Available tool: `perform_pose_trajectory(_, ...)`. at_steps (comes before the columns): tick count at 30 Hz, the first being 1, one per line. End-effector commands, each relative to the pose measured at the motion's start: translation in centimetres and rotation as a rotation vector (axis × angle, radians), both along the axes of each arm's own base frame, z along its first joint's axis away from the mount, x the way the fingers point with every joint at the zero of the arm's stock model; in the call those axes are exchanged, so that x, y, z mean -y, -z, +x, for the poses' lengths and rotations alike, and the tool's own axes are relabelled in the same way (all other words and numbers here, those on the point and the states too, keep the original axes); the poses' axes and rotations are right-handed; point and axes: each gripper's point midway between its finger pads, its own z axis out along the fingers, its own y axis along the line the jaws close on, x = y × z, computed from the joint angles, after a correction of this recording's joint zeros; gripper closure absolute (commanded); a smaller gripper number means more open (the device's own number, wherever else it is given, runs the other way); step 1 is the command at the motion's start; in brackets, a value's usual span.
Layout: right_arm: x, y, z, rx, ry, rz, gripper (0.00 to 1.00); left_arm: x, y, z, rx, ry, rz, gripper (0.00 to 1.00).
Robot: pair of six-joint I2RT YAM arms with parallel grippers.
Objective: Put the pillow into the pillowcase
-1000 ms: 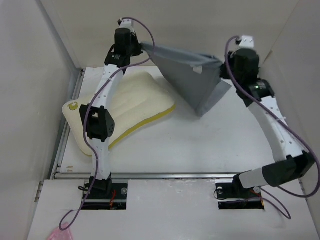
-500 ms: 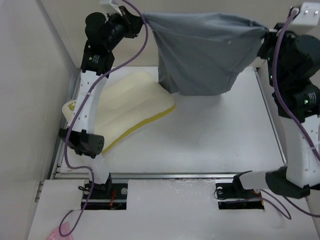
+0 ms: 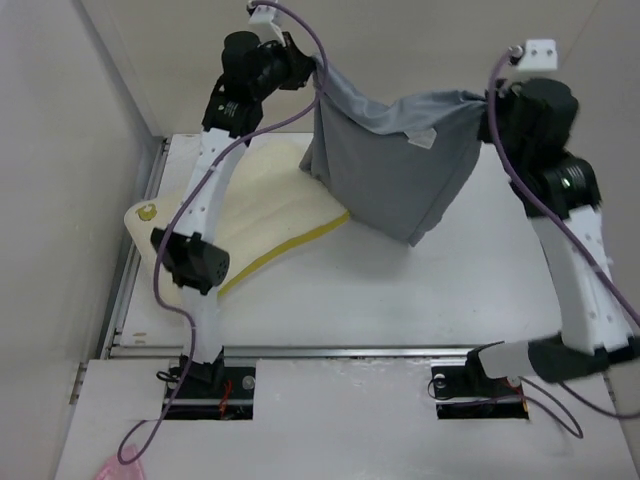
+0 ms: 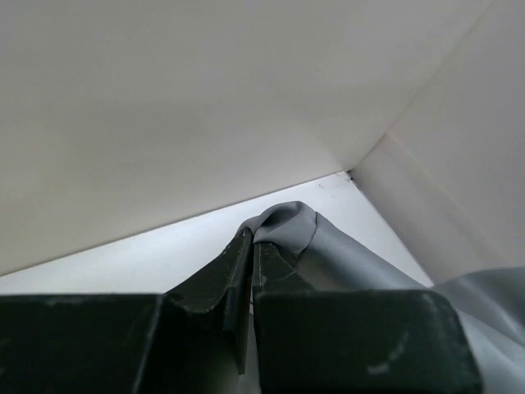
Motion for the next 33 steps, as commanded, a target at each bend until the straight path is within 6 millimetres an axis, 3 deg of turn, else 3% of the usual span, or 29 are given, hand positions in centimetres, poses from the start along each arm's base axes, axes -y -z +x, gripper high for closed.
perform_pose_trajectory(1, 2.0, 7.6, 8.6, -0.223, 0.208, -0.085, 1.0, 0.7, 4.9, 5.3, -0.095, -0.043, 0.013, 1.0)
perform_pose_trajectory(2, 2.7, 5.2, 10.0, -0.172, 0.245, -0.07, 1.0, 0.7, 3.7, 5.9, -0.066, -0.062, -0.021, 1.0)
perform_pose_trajectory(3, 3.1, 8.8, 13.4, -0.264, 0.282, -0.108, 1.0, 1.0, 4.4, 6.7, -0.079, -0.062, -0.05, 1.0)
perform_pose_trajectory(4, 4.0, 8.5, 14.8, -0.255, 0.315, -0.105, 1.0, 0.8, 4.9, 7.5, -0.081, -0.071, -0.07, 1.0)
perform_pose_trajectory(5, 6.6, 7.6, 15.7, -0.231, 0.388, -0.097, 1.0, 0.9, 3.6, 8.3, -0.016, -0.079, -0.122, 1.0)
perform_pose_trajectory(6, 7.9, 1.9, 15.4, -0.074, 0.439, -0.029, 1.0, 1.1, 3.3, 8.6, -0.001, -0.076, -0.153, 1.0)
perform_pose_trajectory(7, 8.9, 2.0, 16.8, -0.051, 0.472, -0.023, 1.0, 1.8, 1.9, 8.1, 0.028, -0.029, -0.199, 1.0)
perform_pose_trajectory(8, 10.3, -0.8, 16.3, 0.04, 0.5, 0.009, 1.0, 2.2, 0.6, 8.4, 0.074, -0.01, -0.237, 1.0)
perform_pose_trajectory(9, 10.7, -3.3, 15.7, 0.118, 0.497, 0.029, 1.0, 2.0, -3.5, 7.1, 0.17, 0.016, -0.279, 1.0)
perform_pose_trajectory(10, 11.0, -9.7, 13.0, 0.324, 0.495, 0.083, 1.0, 1.9, -5.1, 6.6, 0.211, 0.024, -0.306, 1.0)
perform_pose_trajectory(12, 11.1, -14.8, 9.7, 0.489, 0.474, 0.091, 1.0, 0.9, -11.3, 3.2, 0.358, 0.054, -0.388, 1.0)
perform_pose_trajectory(13, 11.1, -16.3, 8.8, 0.569, 0.467, 0.097, 1.0, 0.4, -13.0, 2.0, 0.387, 0.053, -0.409, 1.0)
perform_pose_trajectory(14, 11.8, -19.7, 4.2, 0.66, 0.476, 0.115, 1.0, -0.1, -14.4, 1.0, 0.42, 0.047, -0.423, 1.0)
perform_pose_trajectory(15, 11.7, -20.8, 2.7, 0.685, 0.46, 0.106, 1.0, -0.8, -17.4, -1.8, 0.483, 0.068, -0.437, 1.0)
perform_pose_trajectory(17, 12.1, -23.6, -2.1, 0.765, 0.471, 0.122, 1.0, -0.5, -18.6, -4.2, 0.52, 0.129, -0.424, 1.0)
perform_pose_trajectory(18, 12.2, -23.4, -3.0, 0.752, 0.474, 0.108, 1.0, -0.2, -19.9, -6.4, 0.546, 0.162, -0.413, 1.0)
perform_pose_trajectory(19, 11.6, -20.6, -0.7, 0.666, 0.439, 0.081, 1.0, 0.0, -19.1, -6.5, 0.523, 0.173, -0.388, 1.0)
perform_pose_trajectory(20, 10.8, -19.0, 0.0, 0.623, 0.389, 0.067, 1.0, 1.0, -16.6, -5.3, 0.459, 0.168, -0.349, 1.0)
perform_pose_trajectory(21, 9.9, -18.7, -2.0, 0.63, 0.325, 0.084, 1.0, 1.2, -15.0, -4.5, 0.412, 0.157, -0.319, 1.0)
perform_pose_trajectory(22, 8.9, -16.2, -1.1, 0.575, 0.271, 0.091, 1.0, 1.6, -13.5, -4.4, 0.367, 0.156, -0.291, 1.0)
perform_pose_trajectory(23, 7.0, -8.9, 2.5, 0.41, 0.175, 0.069, 1.0, 2.4, -8.1, -2.5, 0.223, 0.15, -0.236, 1.0)
perform_pose_trajectory(24, 6.4, -6.7, 1.5, 0.377, 0.14, 0.096, 1.0, 2.7, -5.2, -1.9, 0.161, 0.149, -0.189, 1.0)
perform_pose_trajectory(26, 3.4, 0.3, 2.7, 0.255, 0.004, 0.206, 1.0, 2.7, -0.6, -1.8, 0.053, 0.14, -0.148, 1.0)
perform_pose_trajectory(27, 2.1, 8.3, 3.7, 0.113, -0.028, 0.236, 1.0, 3.3, 5.7, -1.3, -0.07, 0.128, -0.097, 1.0)
perform_pose_trajectory(29, -0.4, 13.6, 2.5, 0.026, -0.119, 0.313, 1.0, 2.3, 10.5, -1.5, -0.162, 0.043, -0.033, 1.0)
perform_pose_trajectory(30, -2.7, 19.1, 1.5, -0.103, -0.184, 0.338, 1.0, 1.5, 15.2, -1.7, -0.258, -0.001, 0.005, 1.0)
perform_pose_trajectory(33, -6.2, 24.5, -1.7, -0.243, -0.253, 0.371, 1.0, -0.3, 21.4, -2.0, -0.357, -0.093, 0.07, 1.0)
